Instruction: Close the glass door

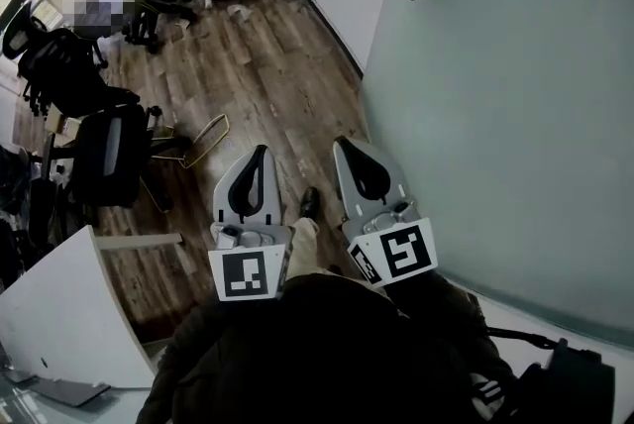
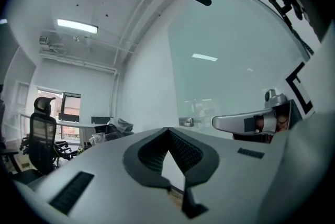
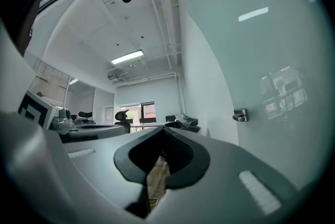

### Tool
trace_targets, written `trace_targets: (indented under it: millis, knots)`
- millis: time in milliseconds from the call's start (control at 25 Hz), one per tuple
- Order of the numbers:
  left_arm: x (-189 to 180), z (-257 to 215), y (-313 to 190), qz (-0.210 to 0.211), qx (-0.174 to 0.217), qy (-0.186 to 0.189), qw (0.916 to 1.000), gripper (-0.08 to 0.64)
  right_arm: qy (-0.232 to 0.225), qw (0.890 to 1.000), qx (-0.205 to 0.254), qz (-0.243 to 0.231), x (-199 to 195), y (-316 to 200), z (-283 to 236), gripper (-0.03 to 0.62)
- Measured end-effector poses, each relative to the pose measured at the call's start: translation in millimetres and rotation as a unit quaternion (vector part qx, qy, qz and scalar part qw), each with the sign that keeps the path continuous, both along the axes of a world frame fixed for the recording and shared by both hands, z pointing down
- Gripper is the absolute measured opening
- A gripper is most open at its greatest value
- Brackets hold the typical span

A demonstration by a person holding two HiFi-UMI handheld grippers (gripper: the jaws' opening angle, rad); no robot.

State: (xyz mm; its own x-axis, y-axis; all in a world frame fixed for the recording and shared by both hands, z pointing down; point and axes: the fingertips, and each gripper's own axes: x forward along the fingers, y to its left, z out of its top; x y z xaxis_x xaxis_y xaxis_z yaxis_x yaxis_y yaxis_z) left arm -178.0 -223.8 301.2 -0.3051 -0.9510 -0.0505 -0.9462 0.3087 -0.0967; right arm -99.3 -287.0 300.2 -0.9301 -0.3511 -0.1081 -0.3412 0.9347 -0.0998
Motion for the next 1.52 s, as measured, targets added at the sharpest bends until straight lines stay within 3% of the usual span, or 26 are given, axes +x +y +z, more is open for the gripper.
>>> trace_targets:
  millis: [360,560,920,1120,1360,1520]
  knots:
    - [-105,29,-165,0.063,-0.018,0.005,0.9978,-0.003,-0.002,0.999,-0.008,0.035,-114,-149,20,0.002]
    - [-144,22,-204,0.092,-0.014,0.019,0.9955,-0.003,0.002,0.997,0.003,0.072,-145,-186,5,0.002]
    - [-155,9,-262,0.152,-0.008,0.02,0.9882,-0.003,0.007,0.992,0.02,0.127,-151,-227,-15,0.002]
    - [-150,15,-350,0.174,-0.013,0.006,0.9846,-0.003,0.0,0.992,0.024,0.122,-154,-297,-6,0.002]
    - [-141,-2,-436,0.205,0.0,-0.019,0.9786,-0.003,-0.029,0.989,0.047,0.136,-150,-365,-41,0.002]
    - [-131,-5,-469,0.226,0.004,-0.027,0.9738,-0.003,-0.004,0.982,0.09,0.165,-138,-396,-50,0.005]
